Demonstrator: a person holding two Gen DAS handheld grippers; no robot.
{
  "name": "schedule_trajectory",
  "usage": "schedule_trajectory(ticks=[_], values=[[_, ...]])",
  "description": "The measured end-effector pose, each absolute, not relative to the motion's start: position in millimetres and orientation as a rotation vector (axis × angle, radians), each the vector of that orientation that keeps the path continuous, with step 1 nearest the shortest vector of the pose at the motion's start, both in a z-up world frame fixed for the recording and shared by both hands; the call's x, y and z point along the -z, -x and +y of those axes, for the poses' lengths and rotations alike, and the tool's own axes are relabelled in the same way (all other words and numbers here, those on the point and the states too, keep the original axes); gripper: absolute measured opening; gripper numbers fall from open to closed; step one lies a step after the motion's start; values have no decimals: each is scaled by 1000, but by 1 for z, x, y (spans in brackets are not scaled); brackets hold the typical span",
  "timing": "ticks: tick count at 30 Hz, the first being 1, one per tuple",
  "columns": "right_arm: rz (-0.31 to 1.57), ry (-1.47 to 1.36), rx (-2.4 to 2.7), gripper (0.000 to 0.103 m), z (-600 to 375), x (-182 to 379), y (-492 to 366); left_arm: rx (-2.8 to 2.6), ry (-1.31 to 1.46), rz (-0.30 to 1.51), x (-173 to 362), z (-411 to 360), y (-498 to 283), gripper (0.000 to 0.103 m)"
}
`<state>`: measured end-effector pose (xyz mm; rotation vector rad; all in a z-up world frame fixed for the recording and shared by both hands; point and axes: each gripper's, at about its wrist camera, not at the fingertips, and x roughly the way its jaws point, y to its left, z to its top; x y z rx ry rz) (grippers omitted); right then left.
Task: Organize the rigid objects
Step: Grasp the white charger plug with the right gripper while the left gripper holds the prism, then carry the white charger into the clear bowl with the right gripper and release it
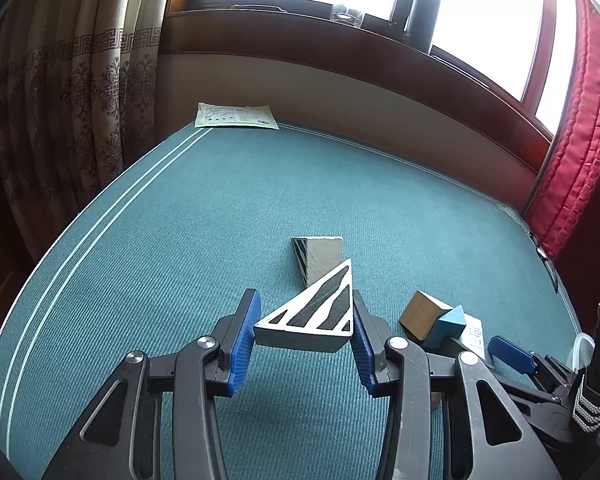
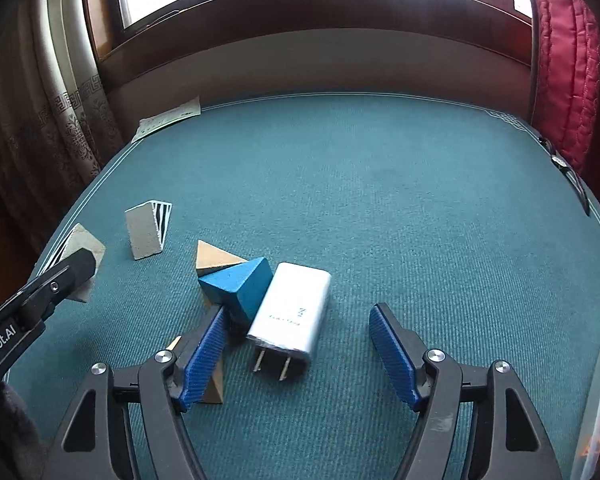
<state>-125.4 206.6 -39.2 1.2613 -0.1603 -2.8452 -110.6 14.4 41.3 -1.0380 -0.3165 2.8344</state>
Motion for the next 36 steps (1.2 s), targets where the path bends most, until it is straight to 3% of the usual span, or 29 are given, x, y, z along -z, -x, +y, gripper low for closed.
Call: schedule_trajectory(ticks=[6, 15, 19, 36], values=[[-177, -1289, 2894, 71, 222, 40, 127, -2835, 1036, -314, -41, 15, 111, 44], [-114, -1294, 2920, 50, 225, 40, 127, -2827, 1026, -311, -40, 19, 110, 44], [-112, -1286, 2925, 32, 227, 40, 126, -2816, 1012, -309, -41, 22, 108, 44], [-175, -1270, 2898, 32, 232, 38, 98, -2792, 988, -299, -42, 29, 102, 44]])
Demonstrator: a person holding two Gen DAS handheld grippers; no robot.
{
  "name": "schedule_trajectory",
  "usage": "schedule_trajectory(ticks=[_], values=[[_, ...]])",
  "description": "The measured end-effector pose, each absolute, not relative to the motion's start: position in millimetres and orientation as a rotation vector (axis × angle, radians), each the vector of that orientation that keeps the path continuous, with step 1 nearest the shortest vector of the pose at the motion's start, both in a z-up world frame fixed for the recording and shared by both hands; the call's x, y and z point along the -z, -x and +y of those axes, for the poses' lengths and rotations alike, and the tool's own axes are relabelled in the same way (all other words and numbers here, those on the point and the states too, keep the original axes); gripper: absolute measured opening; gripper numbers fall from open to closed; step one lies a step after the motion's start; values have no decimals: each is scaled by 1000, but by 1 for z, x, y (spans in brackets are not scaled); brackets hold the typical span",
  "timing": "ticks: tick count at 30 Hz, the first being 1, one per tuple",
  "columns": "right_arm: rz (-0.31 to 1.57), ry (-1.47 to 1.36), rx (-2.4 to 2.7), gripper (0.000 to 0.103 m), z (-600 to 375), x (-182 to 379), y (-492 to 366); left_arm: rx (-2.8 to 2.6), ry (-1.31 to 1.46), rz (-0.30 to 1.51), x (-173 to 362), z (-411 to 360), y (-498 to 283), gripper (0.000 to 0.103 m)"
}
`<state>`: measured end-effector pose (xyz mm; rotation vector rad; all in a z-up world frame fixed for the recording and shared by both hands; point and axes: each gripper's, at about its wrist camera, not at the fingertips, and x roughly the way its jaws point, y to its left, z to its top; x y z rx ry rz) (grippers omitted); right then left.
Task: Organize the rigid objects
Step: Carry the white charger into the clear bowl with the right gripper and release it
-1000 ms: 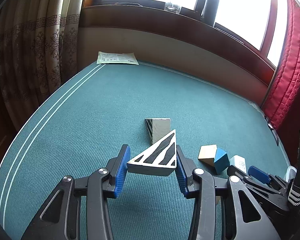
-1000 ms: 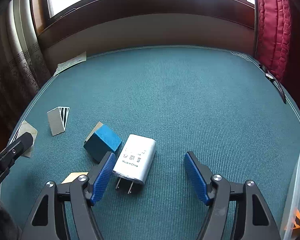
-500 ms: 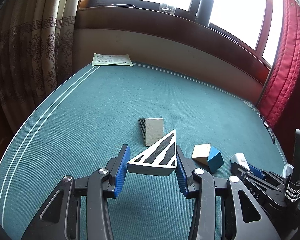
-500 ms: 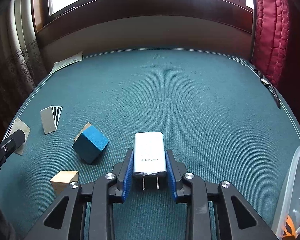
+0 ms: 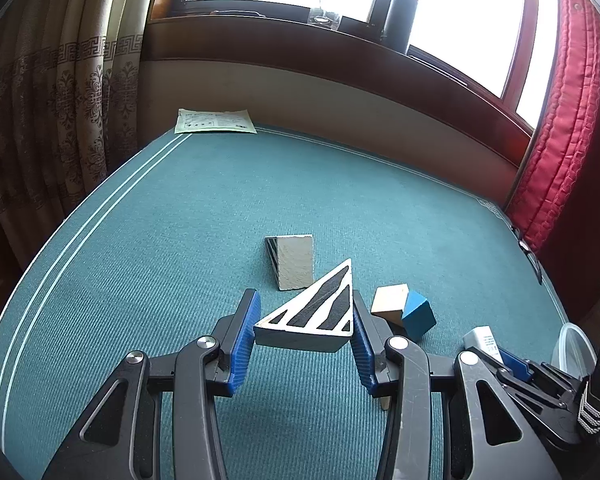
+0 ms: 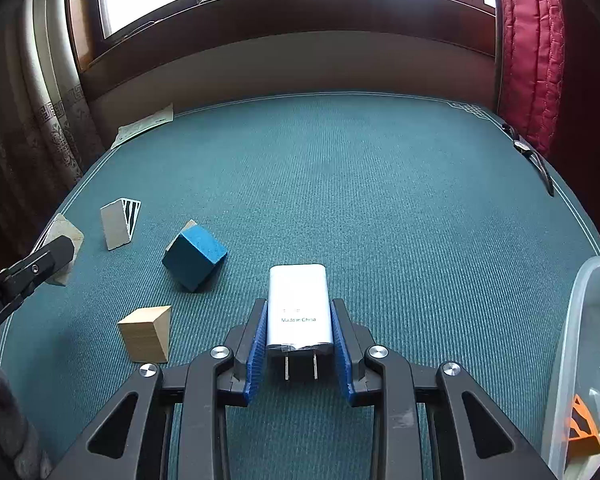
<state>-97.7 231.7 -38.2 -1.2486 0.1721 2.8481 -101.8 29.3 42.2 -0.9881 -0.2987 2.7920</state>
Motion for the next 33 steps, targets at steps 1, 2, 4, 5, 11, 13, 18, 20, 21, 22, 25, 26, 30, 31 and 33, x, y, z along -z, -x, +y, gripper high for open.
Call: schedule_trajectory(ticks=[1, 2, 4, 5, 11, 13, 18, 20, 21, 22, 25, 26, 30, 31, 33], values=[[176, 1248, -2849, 32, 233, 37, 96, -2790, 986, -295, -42, 30, 101, 44], [180, 1245, -2851, 32, 234, 36, 93, -2788, 985, -292, -42, 31, 101, 44], [188, 1236, -2853, 32, 235, 34, 87, -2783, 981, -288, -42, 33, 100, 44], [193, 1230, -2854, 32, 236, 32, 84, -2780, 979, -285, -42, 33, 99, 44], [220, 1184, -2845, 32, 246, 22, 66, -2761, 956, -277, -44, 38, 95, 44], [231, 1169, -2838, 32, 250, 19, 61, -2743, 955, -280, -44, 40, 93, 44], [253, 1118, -2820, 32, 262, 10, 48, -2725, 951, -260, -43, 46, 90, 44], [262, 1098, -2806, 32, 268, 6, 42, -2721, 948, -255, -43, 48, 90, 44], [267, 1088, -2798, 32, 272, 5, 39, -2719, 947, -253, -43, 48, 89, 44], [272, 1078, -2789, 32, 275, 4, 36, -2718, 945, -252, -43, 49, 89, 44], [290, 1047, -2760, 32, 288, 0, 27, -2717, 944, -247, -42, 49, 88, 44], [296, 1037, -2749, 32, 293, -2, 24, -2717, 945, -246, -42, 49, 88, 44], [321, 992, -2701, 32, 315, -7, 12, -2717, 951, -238, -40, 51, 88, 44], [327, 981, -2688, 32, 320, -8, 10, -2717, 952, -236, -40, 52, 88, 44], [336, 964, -2663, 32, 331, -10, 5, -2717, 951, -233, -39, 53, 87, 44]])
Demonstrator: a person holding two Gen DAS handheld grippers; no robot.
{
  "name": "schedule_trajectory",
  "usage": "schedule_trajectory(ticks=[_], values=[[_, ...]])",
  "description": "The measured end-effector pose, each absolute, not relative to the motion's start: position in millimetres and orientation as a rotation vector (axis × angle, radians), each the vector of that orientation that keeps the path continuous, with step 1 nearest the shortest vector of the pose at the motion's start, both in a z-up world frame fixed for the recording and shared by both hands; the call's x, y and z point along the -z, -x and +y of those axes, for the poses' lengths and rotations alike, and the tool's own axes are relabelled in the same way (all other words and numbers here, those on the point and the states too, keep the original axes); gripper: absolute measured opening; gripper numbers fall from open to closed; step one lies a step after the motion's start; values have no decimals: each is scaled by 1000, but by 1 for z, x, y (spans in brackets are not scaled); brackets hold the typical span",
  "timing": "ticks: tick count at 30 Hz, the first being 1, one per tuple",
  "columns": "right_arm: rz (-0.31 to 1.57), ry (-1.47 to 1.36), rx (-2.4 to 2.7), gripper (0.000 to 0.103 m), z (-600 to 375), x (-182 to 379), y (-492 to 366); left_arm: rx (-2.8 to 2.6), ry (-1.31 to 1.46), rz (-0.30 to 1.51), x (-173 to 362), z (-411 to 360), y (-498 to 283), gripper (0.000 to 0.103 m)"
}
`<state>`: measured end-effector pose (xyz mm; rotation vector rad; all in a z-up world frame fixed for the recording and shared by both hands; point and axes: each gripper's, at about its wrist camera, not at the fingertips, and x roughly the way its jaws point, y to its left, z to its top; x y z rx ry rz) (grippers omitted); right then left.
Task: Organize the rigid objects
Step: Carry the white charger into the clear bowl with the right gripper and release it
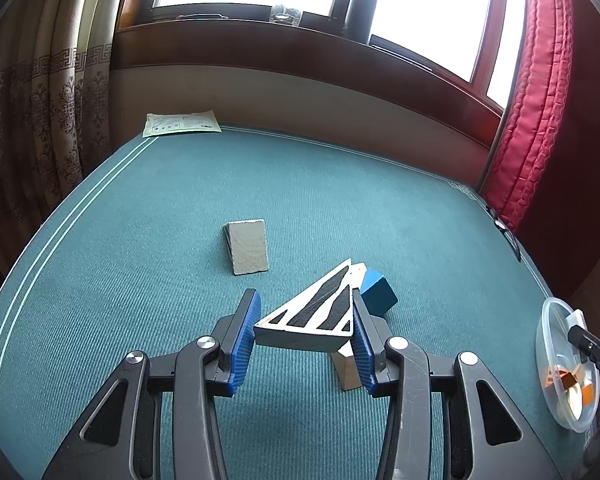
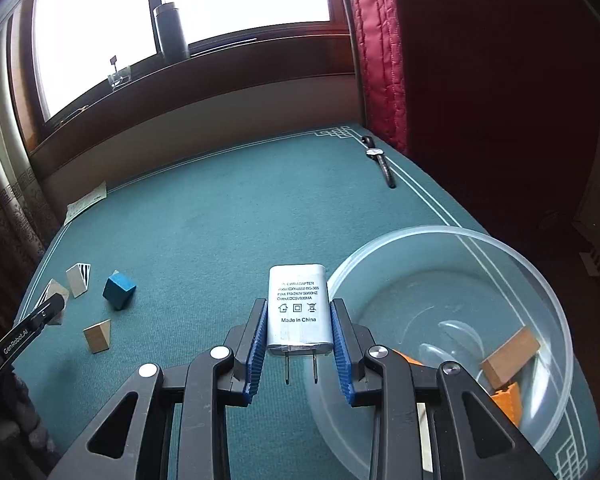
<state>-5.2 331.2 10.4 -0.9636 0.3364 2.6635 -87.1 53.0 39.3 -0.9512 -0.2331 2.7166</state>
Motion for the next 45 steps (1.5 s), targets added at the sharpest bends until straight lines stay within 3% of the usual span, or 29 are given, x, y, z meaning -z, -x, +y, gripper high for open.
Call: schedule_trajectory(ticks=[13, 19, 31, 35, 45], values=[[441, 878, -2492, 32, 385, -9, -23, -2722, 961, -209, -34, 56, 88, 44], [489, 882, -2446, 39, 400, -1, -29, -2726, 963, -198, -31, 56, 88, 44], [521, 876, -2444, 39, 409, 2, -39, -2724, 954, -183, -33, 58, 85, 44], [531, 860, -2440, 46, 414, 2, -42, -2700, 957, -195, -37, 61, 82, 44], [559, 843, -2448, 49, 420, 5, -48, -2589, 938, -193, -49, 93, 59, 44]])
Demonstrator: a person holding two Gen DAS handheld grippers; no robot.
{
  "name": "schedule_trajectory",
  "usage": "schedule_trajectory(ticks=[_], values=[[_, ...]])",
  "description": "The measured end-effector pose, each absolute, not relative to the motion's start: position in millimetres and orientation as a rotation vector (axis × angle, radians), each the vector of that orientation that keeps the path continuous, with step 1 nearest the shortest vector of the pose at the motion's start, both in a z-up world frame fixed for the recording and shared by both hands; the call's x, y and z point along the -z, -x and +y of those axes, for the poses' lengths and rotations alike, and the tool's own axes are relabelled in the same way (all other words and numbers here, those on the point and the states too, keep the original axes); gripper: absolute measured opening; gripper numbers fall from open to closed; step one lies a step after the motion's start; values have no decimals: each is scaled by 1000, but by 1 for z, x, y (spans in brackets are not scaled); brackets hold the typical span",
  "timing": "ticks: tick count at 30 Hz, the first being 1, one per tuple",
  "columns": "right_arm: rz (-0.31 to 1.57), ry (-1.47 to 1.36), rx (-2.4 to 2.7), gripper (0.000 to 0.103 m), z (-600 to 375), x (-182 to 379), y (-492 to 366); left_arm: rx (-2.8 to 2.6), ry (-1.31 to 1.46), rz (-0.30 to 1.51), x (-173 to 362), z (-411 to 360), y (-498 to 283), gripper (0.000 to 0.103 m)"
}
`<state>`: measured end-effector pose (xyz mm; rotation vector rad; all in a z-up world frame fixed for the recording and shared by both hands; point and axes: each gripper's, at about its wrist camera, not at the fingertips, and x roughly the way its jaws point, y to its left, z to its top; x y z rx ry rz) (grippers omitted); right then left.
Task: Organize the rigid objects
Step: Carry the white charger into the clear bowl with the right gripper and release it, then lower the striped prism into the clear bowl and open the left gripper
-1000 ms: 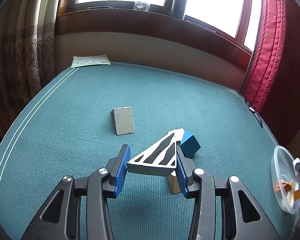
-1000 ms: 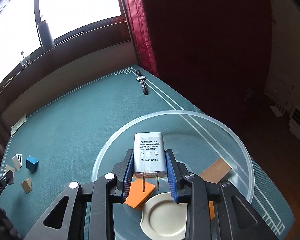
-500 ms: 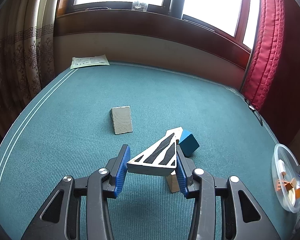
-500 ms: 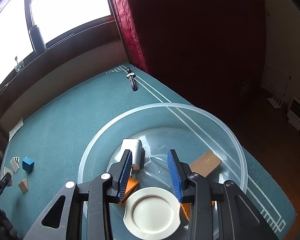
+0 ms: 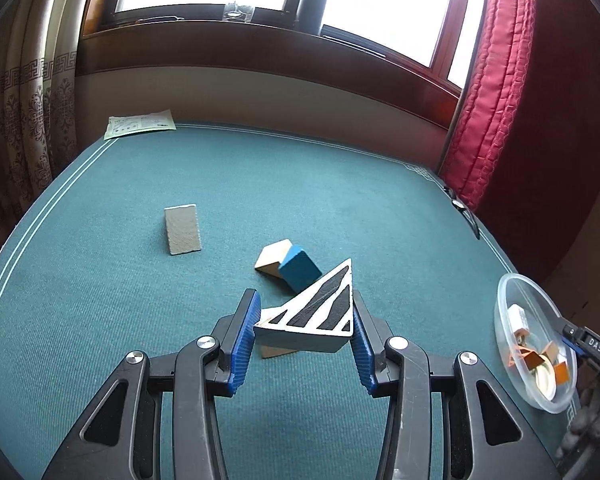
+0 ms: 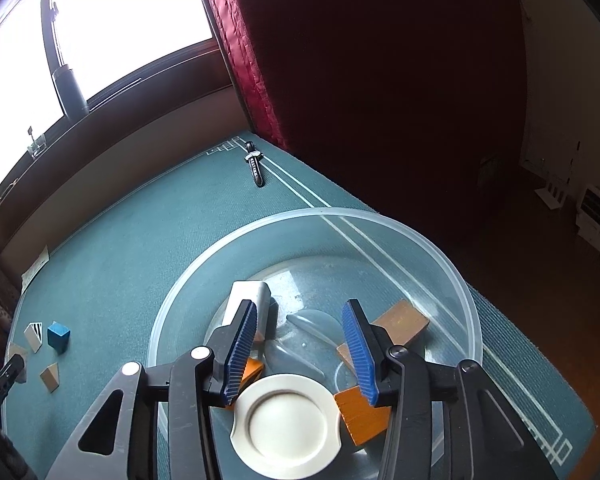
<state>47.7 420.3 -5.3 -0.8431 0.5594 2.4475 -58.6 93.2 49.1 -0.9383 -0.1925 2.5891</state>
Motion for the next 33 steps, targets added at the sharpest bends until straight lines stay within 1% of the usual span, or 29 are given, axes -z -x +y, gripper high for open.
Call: schedule_trajectory(ticks=[13, 19, 26, 33], values=[[513, 760, -2448, 52, 429, 4, -58, -2423, 926, -81, -53, 181, 34, 44], [505, 709, -2443, 59, 440, 5, -63, -2338, 946, -46, -57, 223, 27, 44], [551, 685, -2439, 59, 454, 6, -70, -2258, 941, 23, -62, 268, 17, 44], [592, 663, -2424, 59, 466, 8, -74, -2188, 942, 44, -63, 305, 11, 44]])
